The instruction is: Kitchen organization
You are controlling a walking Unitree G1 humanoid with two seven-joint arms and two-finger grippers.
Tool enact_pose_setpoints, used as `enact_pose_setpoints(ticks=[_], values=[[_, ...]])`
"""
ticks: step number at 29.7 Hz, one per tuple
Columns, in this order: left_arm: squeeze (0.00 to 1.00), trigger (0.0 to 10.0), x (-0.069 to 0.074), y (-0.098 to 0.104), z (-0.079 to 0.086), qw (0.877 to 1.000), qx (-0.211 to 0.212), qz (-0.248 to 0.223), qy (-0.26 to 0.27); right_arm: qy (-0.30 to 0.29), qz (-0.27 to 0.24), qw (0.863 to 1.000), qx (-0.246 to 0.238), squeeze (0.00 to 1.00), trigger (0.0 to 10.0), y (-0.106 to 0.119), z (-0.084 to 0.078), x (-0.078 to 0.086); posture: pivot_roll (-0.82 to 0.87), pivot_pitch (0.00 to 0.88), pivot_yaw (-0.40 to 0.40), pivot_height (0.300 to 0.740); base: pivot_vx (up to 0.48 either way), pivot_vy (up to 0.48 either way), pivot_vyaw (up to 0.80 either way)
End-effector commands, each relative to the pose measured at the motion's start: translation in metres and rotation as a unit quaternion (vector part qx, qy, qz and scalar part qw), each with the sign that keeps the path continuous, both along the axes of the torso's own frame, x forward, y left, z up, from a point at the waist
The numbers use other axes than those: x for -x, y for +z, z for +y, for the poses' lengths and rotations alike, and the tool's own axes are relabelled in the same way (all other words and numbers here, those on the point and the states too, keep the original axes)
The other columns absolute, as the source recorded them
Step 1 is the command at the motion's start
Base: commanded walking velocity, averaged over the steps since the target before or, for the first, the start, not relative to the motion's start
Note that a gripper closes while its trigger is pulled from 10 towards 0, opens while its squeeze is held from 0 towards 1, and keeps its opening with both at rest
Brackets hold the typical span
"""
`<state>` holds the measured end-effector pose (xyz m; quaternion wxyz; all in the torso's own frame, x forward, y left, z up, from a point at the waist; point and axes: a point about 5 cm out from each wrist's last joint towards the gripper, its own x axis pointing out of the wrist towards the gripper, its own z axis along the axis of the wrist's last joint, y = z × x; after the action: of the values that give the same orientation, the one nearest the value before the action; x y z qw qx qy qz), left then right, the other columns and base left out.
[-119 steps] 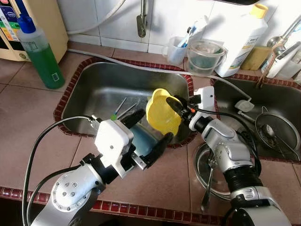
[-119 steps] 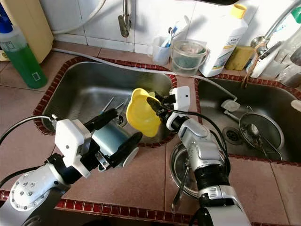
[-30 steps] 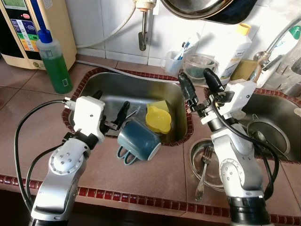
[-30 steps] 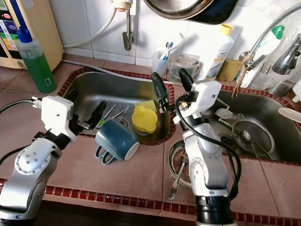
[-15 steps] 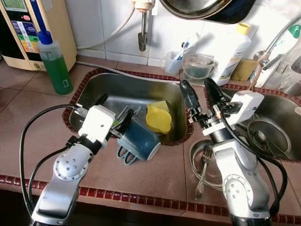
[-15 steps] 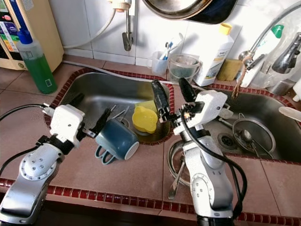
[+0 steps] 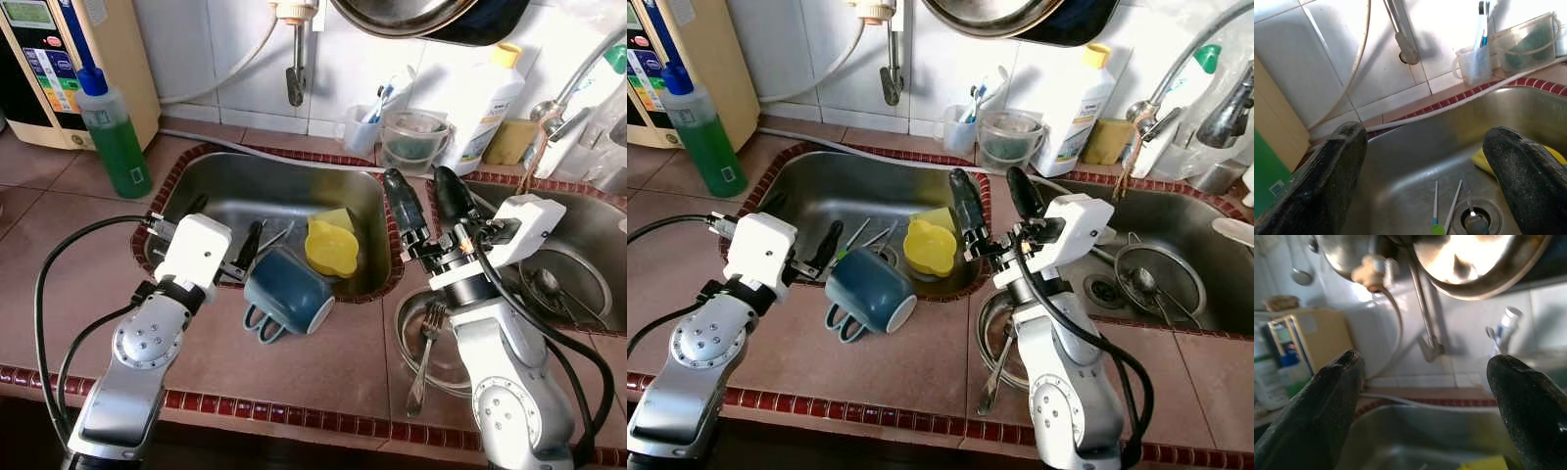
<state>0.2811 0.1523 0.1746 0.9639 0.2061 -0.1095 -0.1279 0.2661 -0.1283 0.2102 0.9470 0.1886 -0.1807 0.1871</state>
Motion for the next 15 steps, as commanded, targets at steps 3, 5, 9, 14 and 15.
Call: enact_pose_setpoints(ticks=[3,5,9,14,15], values=[[0.0,10.0,0.0011,-0.0044,-0.0023,1.0,-0.014,0.005,-0.004,-0.018,-0.002,1.0,0.002,0.0,10.0,0.0033,-0.004,-0.0012,-0.11,0.107,-0.026,0.74,0.0,0.0,0.0],[0.0,10.0,0.0011,-0.0054,-0.0014,1.0,-0.022,0.004,-0.002,-0.022,-0.001,1.0,0.003,0.0,10.0,0.0039,-0.0054,-0.0021,-0.11,0.106,-0.024,0.74,0.0,0.0,0.0],[0.0,10.0,0.002,-0.0067,-0.0016,0.999,-0.033,0.0,-0.002,-0.026,0.002,1.0,0.0,0.0,10.0,0.0045,-0.0072,-0.0017,-0.11,0.109,-0.022,0.74,0.0,0.0,0.0],[0.0,10.0,0.0034,-0.0077,-0.0037,0.999,-0.042,-0.002,-0.009,-0.03,0.016,0.999,-0.008,0.0,10.0,0.0013,-0.0071,-0.0007,-0.11,0.113,-0.02,0.74,0.0,0.0,0.0],[0.0,10.0,0.0036,-0.0076,-0.0039,0.999,-0.043,-0.003,-0.01,-0.03,0.019,0.999,-0.008,0.0,10.0,0.0,-0.0068,-0.0001,-0.11,0.113,-0.02,0.74,0.0,0.0,0.0]])
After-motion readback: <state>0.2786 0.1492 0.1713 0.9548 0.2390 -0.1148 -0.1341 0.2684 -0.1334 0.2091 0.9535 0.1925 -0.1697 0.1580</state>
